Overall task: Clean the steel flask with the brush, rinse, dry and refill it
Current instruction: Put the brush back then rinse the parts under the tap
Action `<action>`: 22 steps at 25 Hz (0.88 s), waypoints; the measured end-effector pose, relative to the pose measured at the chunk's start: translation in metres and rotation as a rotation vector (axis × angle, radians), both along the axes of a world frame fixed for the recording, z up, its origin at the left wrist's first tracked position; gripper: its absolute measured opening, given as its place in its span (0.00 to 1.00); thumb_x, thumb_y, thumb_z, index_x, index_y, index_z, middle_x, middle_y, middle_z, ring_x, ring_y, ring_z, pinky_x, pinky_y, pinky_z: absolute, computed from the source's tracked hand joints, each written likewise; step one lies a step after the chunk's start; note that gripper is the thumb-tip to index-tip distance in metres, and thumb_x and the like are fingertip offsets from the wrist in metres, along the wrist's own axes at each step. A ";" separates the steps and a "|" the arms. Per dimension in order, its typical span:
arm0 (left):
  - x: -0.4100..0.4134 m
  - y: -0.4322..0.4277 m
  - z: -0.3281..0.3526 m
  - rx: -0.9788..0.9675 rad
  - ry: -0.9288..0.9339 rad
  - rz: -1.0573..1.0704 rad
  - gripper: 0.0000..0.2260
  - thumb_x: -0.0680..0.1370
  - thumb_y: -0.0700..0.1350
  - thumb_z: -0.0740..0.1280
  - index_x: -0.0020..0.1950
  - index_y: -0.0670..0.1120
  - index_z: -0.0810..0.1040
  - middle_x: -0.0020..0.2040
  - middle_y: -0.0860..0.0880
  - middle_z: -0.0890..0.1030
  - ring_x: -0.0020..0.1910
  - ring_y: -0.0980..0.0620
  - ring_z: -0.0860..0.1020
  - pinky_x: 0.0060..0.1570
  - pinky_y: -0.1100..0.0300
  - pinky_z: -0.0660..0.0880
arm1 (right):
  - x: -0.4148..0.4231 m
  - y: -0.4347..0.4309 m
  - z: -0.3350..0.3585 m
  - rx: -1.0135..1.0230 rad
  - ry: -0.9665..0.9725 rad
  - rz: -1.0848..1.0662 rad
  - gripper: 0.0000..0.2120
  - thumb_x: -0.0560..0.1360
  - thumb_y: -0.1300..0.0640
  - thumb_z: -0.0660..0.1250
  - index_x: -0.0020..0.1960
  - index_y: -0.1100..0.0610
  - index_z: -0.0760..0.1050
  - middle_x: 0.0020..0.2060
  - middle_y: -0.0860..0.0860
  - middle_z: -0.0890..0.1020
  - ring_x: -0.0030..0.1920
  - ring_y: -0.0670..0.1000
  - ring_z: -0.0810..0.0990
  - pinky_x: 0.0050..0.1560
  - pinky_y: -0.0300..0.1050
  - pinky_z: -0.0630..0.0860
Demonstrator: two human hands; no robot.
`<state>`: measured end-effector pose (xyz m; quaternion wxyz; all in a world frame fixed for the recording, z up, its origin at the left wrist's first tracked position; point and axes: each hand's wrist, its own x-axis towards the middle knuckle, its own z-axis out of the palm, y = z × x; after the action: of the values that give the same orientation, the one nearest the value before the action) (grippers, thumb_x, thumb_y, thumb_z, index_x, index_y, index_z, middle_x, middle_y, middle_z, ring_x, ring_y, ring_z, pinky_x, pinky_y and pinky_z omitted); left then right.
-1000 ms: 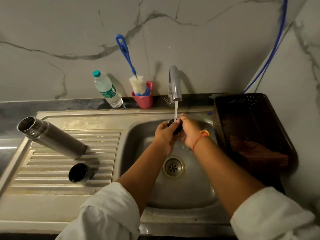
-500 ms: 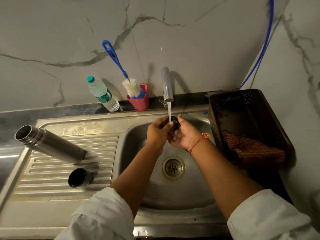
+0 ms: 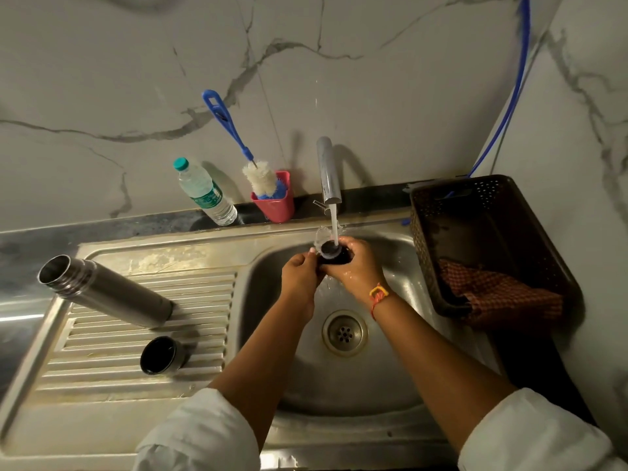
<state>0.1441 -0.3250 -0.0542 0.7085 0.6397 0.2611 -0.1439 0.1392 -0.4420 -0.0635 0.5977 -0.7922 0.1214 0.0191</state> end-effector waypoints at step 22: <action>0.081 -0.006 0.041 0.262 -0.239 -0.269 0.23 0.82 0.33 0.64 0.77 0.43 0.69 0.72 0.45 0.76 0.70 0.47 0.75 0.72 0.46 0.71 | -0.008 -0.014 0.026 0.803 0.251 -0.292 0.09 0.80 0.57 0.64 0.59 0.56 0.75 0.56 0.60 0.81 0.49 0.54 0.83 0.50 0.48 0.81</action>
<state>0.2254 -0.3307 -0.0133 0.6198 0.7677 0.1040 -0.1249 0.1308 -0.4563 -0.0379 0.8350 -0.4636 0.2866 0.0761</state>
